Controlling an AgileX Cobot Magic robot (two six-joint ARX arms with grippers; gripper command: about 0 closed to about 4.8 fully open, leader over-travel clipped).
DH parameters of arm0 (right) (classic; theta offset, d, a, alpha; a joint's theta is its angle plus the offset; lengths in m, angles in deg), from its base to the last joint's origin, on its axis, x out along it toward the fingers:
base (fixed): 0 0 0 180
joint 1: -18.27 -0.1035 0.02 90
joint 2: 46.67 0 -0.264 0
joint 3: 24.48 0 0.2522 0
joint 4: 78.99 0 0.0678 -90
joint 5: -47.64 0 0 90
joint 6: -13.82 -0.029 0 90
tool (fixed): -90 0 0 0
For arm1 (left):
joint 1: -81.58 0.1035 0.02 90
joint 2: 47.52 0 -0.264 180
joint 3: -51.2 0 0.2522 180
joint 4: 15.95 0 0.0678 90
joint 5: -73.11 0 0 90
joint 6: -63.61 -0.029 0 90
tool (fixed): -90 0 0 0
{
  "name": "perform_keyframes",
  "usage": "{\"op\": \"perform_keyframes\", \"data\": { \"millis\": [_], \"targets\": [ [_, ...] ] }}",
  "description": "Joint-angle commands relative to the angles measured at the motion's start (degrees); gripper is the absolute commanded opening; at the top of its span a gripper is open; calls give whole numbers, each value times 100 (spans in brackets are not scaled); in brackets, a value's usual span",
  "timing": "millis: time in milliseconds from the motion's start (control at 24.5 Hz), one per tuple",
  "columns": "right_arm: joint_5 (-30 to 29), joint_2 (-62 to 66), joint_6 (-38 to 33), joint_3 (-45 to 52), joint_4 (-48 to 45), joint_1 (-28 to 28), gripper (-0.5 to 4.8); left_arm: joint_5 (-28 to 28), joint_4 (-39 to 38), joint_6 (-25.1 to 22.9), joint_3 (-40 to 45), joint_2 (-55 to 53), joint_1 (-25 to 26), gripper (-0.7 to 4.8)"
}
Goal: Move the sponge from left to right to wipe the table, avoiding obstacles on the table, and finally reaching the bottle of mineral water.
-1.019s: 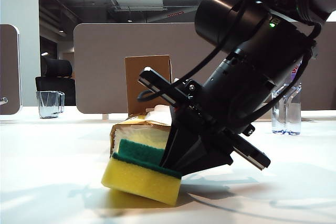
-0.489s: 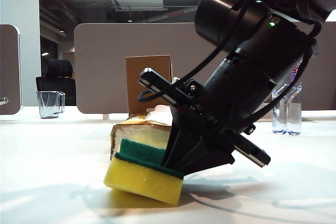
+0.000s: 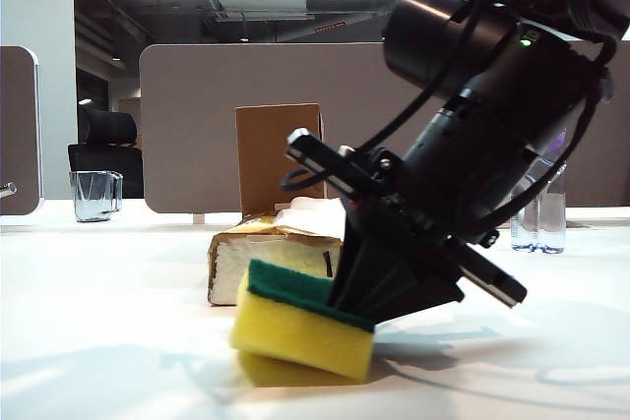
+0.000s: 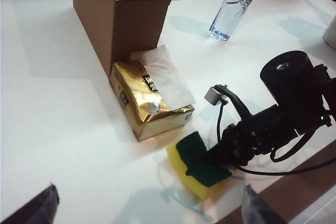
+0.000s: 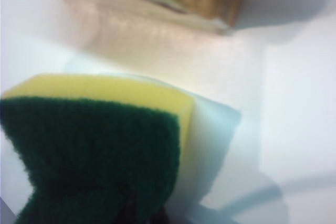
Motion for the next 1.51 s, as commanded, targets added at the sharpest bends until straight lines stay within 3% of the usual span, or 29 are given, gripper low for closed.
{"op": "perform_keyframes", "data": {
  "millis": [41, 489, 733, 1508],
  "targets": [
    [710, 39, 282, 170, 1191, 219, -9, -20, 33, -2, -17, 2, 4, 479],
    [946, -457, 730, 227, 1698, 601, -9, -22, 37, 2, -17, 0, 4, 479],
    [994, -844, 756, 730, 1657, 688, -9, -24, 39, 17, -26, 0, 4, 479],
    [960, -1834, 1674, 1217, 2253, 2022, -9, -85, 55, 20, -44, -4, 4, 479]
  ]
}}
